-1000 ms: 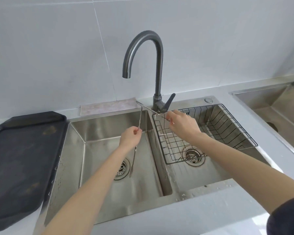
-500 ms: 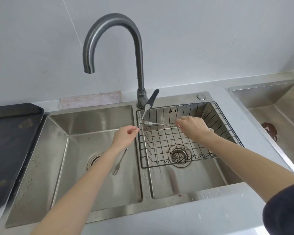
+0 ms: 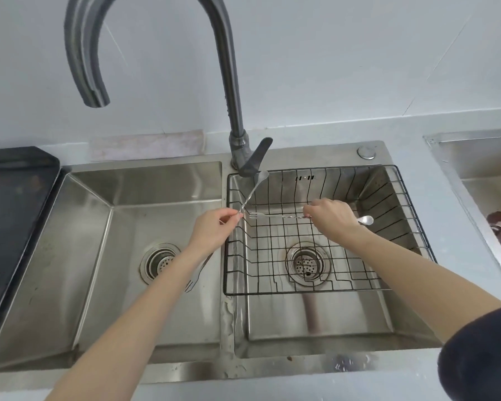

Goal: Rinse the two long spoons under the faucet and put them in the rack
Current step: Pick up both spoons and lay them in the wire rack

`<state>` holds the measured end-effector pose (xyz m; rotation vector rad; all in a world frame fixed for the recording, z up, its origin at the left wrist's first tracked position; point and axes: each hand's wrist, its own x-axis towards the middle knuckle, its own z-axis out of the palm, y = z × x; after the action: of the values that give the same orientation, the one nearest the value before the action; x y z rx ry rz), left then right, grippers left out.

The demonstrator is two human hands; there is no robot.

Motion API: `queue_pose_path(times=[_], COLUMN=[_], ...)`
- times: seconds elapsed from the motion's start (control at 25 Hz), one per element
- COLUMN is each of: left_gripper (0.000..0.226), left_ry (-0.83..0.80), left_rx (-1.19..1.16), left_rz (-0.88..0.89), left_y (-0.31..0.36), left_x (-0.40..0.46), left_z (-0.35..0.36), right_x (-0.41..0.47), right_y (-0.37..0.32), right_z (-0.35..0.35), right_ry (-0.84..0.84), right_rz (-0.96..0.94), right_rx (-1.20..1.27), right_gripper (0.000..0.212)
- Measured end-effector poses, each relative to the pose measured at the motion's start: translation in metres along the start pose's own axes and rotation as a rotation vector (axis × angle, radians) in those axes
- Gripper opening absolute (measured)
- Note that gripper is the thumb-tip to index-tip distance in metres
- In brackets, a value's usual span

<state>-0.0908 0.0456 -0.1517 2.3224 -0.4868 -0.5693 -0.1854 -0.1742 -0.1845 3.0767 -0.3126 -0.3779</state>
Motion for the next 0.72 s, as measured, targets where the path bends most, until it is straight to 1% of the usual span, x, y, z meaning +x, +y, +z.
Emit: queue_pose_path(times=[0.16,0.32,0.72], left_gripper=[0.025,0.025,0.025], left_ry=[-0.014,-0.026,-0.036], left_rx=[0.02,0.006,-0.001], left_rz=[-0.039,-0.032,-0.059], left_y=[-0.006,-0.011,-0.016], left_x=[0.009,0.014,0.015], left_z=[0.007,0.009,0.01], right_x=[0.014,0.022,0.032], right_y=[0.006,0.008,0.01], right_z=[0.01,0.018,0.032], right_ry=[-0.033,-0.066,-0.079], right_rz=[0.001,-0.004,0.037], right_rx=[0.015,0.007,0.064], right_gripper=[0.032,0.032,0.034])
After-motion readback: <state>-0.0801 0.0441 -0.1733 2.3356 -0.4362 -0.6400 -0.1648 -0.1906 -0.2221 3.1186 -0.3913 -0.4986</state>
